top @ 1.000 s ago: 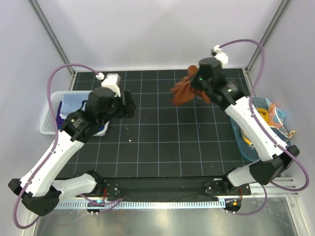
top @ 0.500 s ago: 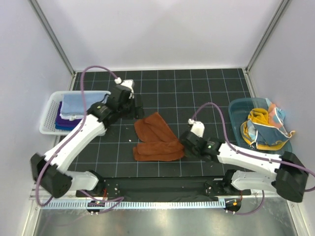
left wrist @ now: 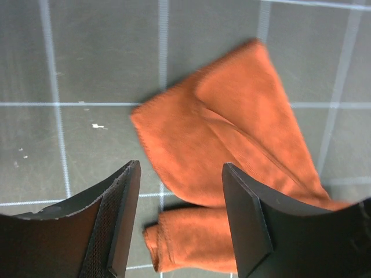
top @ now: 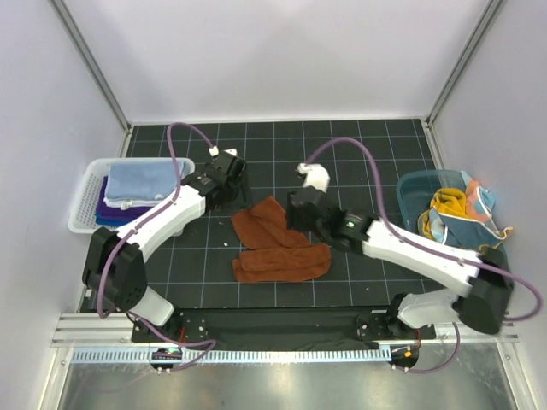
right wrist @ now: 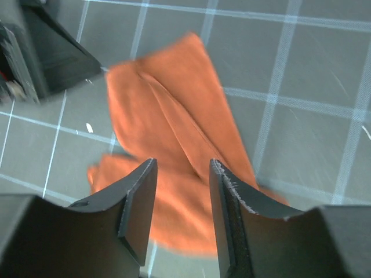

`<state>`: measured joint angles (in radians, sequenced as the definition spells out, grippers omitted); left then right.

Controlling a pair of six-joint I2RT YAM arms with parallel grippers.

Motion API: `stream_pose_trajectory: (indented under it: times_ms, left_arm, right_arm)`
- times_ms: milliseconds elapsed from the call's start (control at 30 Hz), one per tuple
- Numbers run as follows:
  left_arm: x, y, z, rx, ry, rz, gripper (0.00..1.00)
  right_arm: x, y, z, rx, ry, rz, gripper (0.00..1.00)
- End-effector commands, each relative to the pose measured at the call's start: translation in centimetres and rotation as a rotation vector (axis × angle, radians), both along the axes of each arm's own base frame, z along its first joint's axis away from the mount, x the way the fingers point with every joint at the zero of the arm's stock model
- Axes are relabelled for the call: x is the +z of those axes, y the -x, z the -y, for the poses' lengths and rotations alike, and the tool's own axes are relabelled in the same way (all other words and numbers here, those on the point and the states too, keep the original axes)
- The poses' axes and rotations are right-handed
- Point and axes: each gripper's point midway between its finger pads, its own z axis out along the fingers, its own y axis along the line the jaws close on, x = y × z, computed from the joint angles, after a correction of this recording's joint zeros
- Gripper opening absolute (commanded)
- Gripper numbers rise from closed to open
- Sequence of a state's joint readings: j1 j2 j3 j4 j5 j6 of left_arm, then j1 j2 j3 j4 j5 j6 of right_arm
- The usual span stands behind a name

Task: Fold and stack the towels
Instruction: Move the towel to the center of the board, then flatten out the crumpled towel

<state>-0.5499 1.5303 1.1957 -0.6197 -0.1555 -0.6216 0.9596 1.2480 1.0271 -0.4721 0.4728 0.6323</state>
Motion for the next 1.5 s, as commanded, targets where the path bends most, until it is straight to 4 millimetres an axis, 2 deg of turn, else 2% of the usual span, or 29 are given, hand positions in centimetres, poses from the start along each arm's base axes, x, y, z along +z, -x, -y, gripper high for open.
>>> stream_pose_trajectory:
  times_ms: [0,33,67,100,133,200,300,433,467,567,733,867,900,967,1067,1133,1167,1267,1400,1467]
  left_arm:
    - [-2.1,-1.5,-2.1,0.141,-0.048,0.005,0.62]
    - [-3.2,-1.5,-2.5,0.176,-0.052,-0.018,0.61]
    - [-3.8,-1.7,-3.2,0.203,-0.05,-0.033,0.6]
    - [-4.7,-1.9,-3.3,0.216,-0.053,-0.048,0.59]
    - [-5.0,-2.2,-3.6,0.241,-0.052,-0.049,0.59]
    - [-5.8,-2.6,-4.0,0.254,-0.065,-0.057,0.59]
    - [-7.1,-2.8,-4.7,0.295,-0.094,-0.08,0.59]
    - [-8.4,-2.8,-4.6,0.316,-0.056,-0.111,0.58]
    - [-8.9,-2.8,-4.5,0.321,-0.049,-0.123,0.58]
    - [-9.7,-3.0,-3.9,0.318,-0.014,-0.146,0.57]
    - [-10.6,-2.9,-3.1,0.327,0.029,-0.169,0.56]
    - [-11.5,-2.6,-2.9,0.337,0.04,-0.188,0.56]
    - [-11.6,-2.7,-2.8,0.338,0.046,-0.188,0.56]
    - [-11.8,-2.5,-2.8,0.342,0.05,-0.192,0.56]
    - [-12.2,-2.4,-2.6,0.345,0.063,-0.201,0.52]
    - [-12.3,-2.4,-2.4,0.341,0.074,-0.203,0.46]
    - [-12.3,-2.5,-2.4,0.344,0.076,-0.202,0.44]
    - [-12.3,-2.5,-2.3,0.339,0.077,-0.2,0.34]
    - [-11.6,-3.2,-1.4,0.301,0.106,-0.187,0.14]
    - [-11.0,-3.8,-0.9,0.276,0.123,-0.175,0.09]
  right_arm:
    - [-0.2,-4.3,-5.4,0.164,0.021,0.077,0.47]
    - [0.0,-4.7,-7.0,0.227,-0.027,0.059,0.47]
    - [-0.4,-5.3,-7.8,0.248,-0.04,0.053,0.46]
    - [-1.7,-6.1,-8.9,0.275,-0.035,0.043,0.46]
    - [-1.5,-6.6,-9.9,0.301,-0.049,0.043,0.46]
    - [-2.2,-7.7,-10.8,0.326,-0.032,0.042,0.45]
    - [-5.3,-8.9,-13.2,0.39,-0.006,-0.003,0.45]
    - [-7.1,-9.9,-14.3,0.391,0.01,-0.022,0.45]
    - [-8.5,-10.2,-14.3,0.382,0.03,-0.04,0.45]
    - [-9.9,-10.5,-14.6,0.376,0.037,-0.061,0.45]
    - [-11.1,-11.0,-14.9,0.359,0.037,-0.079,0.45]
    - [-11.7,-11.4,-14.6,0.334,0.039,-0.086,0.39]
    - [-11.6,-11.5,-14.6,0.326,0.034,-0.084,0.32]
    - [-11.0,-12.0,-14.0,0.303,0.014,-0.073,0.27]
    - [-10.3,-12.7,-13.5,0.282,-0.022,-0.074,0.13]
    - [-10.2,-12.9,-13.0,0.266,-0.03,-0.08,0.09]
    - [-9.4,-13.2,-12.7,0.259,-0.045,-0.066,0.07]
    - [-8.5,-13.5,-11.6,0.227,-0.052,-0.053,0.05]
    - [-7.4,-14.5,-8.8,0.168,-0.058,-0.045,0.03]
    - [-6.9,-14.9,-7.5,0.143,-0.056,-0.045,0.02]
